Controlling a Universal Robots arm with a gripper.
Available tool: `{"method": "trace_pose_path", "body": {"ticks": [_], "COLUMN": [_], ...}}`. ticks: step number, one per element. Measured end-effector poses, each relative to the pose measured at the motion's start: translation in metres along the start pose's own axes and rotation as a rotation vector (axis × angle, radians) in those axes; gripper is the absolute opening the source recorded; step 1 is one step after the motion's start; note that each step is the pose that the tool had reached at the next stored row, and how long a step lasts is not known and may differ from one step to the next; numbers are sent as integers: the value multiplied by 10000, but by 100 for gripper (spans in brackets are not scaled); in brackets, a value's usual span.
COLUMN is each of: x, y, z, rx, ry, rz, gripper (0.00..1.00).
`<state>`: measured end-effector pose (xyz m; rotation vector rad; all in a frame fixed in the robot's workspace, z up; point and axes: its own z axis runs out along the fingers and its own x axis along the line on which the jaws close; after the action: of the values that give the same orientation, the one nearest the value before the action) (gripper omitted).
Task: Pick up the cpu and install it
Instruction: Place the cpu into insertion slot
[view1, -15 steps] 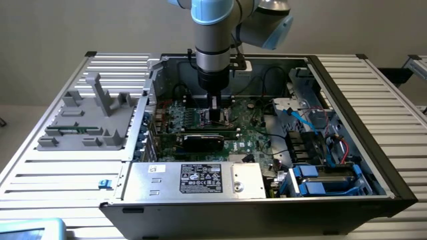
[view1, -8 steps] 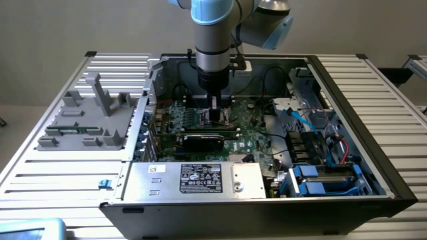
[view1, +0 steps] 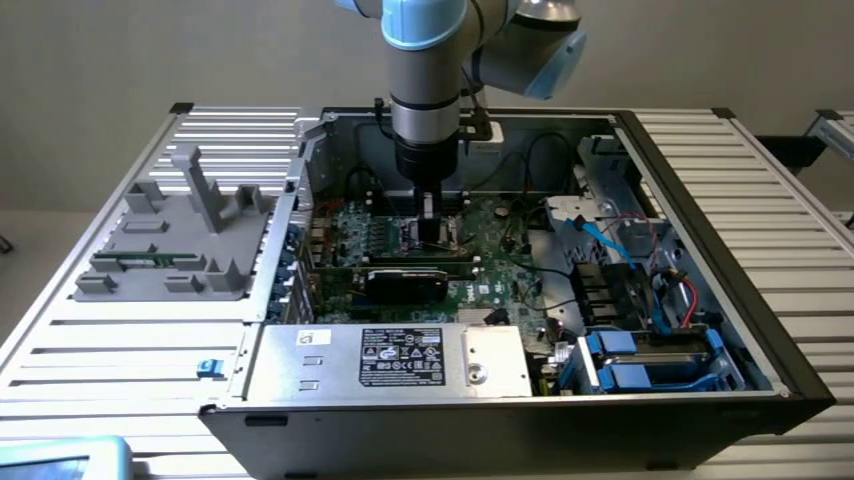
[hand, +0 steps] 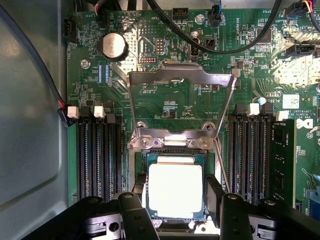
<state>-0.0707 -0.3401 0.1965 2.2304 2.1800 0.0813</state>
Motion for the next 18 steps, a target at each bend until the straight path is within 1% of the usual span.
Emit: {"method": "trace_pose_path", "body": {"ticks": [4,9,18], "x": [-1,-1,-2], "y": [0,-1,-2], "z": [0,1,2], "rx": [-3,-18,-19], "ry": [25,27,26], "rz": [0,0,-1], "gripper": [55,55,55]}}
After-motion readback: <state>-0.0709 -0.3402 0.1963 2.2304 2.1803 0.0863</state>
